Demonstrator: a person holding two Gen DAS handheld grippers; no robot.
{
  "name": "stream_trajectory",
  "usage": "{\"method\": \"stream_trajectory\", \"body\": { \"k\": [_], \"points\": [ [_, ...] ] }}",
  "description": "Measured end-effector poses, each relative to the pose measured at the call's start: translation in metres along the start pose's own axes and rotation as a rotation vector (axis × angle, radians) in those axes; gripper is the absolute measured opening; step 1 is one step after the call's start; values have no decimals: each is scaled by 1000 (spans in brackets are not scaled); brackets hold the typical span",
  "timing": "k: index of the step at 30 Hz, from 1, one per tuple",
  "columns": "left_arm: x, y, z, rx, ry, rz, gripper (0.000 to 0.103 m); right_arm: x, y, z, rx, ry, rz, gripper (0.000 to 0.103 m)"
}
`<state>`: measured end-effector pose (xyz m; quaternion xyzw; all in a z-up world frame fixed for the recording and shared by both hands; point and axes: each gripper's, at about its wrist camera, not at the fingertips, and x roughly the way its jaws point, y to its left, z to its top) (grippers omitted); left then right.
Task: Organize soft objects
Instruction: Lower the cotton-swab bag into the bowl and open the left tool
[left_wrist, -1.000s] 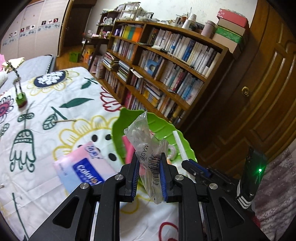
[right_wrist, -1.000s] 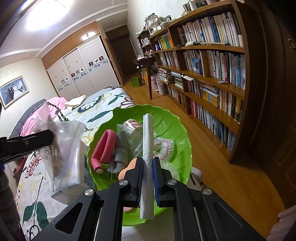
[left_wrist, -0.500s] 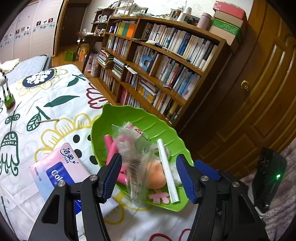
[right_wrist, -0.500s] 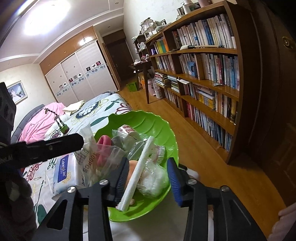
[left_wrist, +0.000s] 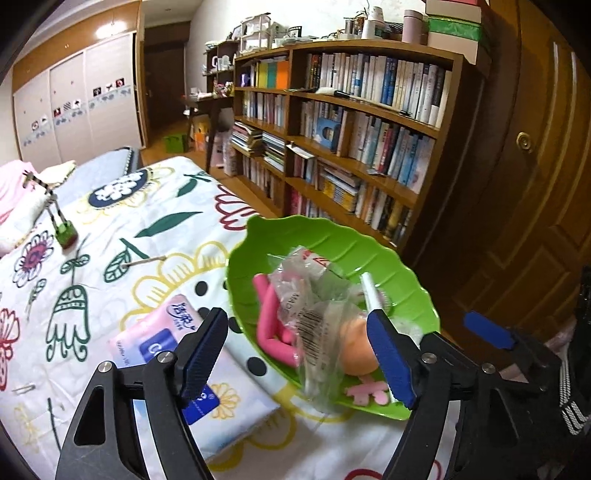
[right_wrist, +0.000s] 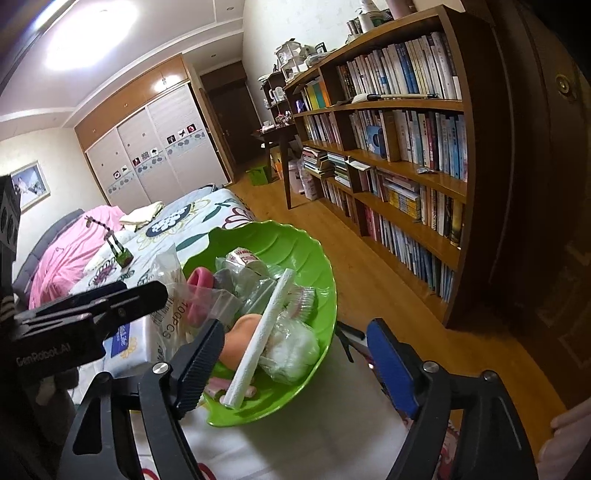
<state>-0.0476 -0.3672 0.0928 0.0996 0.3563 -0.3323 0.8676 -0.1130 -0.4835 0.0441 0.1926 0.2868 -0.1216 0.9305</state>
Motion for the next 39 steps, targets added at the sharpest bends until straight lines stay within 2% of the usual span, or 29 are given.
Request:
{"method": "stream_trajectory", "body": {
  "k": [10, 19, 23, 28, 34, 39],
  "points": [
    [-15, -6, -3, 40, -58, 55, 78, -7, 4, -5, -42, 8, -1, 89],
    [-21, -10, -4, 51, -70, 82, 79, -12, 9, -9, -67, 3, 7, 94],
    [-26, -13, -5, 62, -96, 108, 90, -14, 12, -11, -88, 1, 2, 101],
    [-30, -18, -5, 83, -110, 149, 101, -16, 18, -14, -131, -13, -17, 102],
    [-25, -21, -8, 102, -83, 182, 103, -17, 24, -17, -186, -31, -66, 102],
    [-24, -21, -8, 101, -75, 188, 103, -19, 24, -18, -189, -31, -72, 102]
  ]
}}
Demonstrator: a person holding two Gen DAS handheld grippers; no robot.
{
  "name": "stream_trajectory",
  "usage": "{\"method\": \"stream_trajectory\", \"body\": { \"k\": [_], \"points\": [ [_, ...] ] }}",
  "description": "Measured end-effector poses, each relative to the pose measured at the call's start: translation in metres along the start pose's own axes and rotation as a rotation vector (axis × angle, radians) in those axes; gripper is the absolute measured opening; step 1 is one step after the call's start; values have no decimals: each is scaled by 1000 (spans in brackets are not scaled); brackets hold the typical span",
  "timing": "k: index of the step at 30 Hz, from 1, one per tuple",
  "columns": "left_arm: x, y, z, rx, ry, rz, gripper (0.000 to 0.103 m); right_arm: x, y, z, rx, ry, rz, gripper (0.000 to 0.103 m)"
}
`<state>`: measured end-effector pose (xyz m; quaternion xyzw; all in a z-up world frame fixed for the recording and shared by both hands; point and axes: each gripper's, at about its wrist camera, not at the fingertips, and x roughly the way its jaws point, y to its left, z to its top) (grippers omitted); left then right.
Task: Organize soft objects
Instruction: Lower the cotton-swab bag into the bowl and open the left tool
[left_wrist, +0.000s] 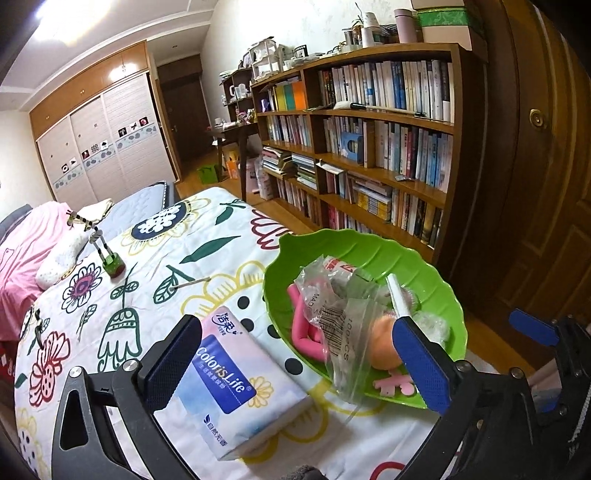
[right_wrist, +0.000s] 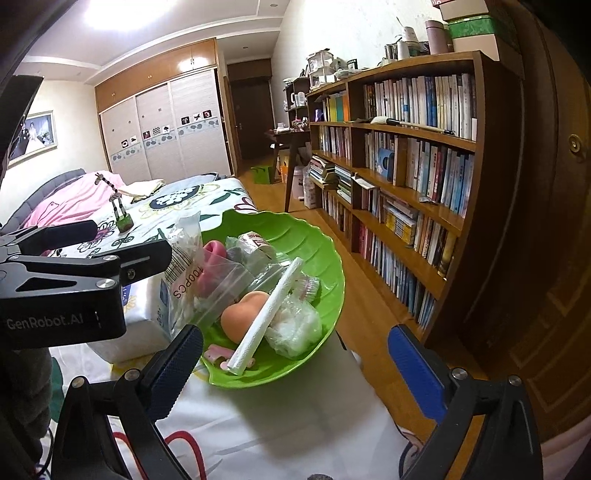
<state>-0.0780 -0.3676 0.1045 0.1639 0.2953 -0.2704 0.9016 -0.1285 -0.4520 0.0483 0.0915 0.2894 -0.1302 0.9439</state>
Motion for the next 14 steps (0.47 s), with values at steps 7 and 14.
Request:
{"method": "stream_trajectory", "body": {
  "k": [7, 14],
  "points": [
    [0, -3, -1, 15, -13, -4, 103, 1, -3, -2, 17, 8, 2, 102],
    [-2, -5, -2, 32, -16, -16, 103, 1, -3, -3, 13, 11, 6, 102]
  ]
}}
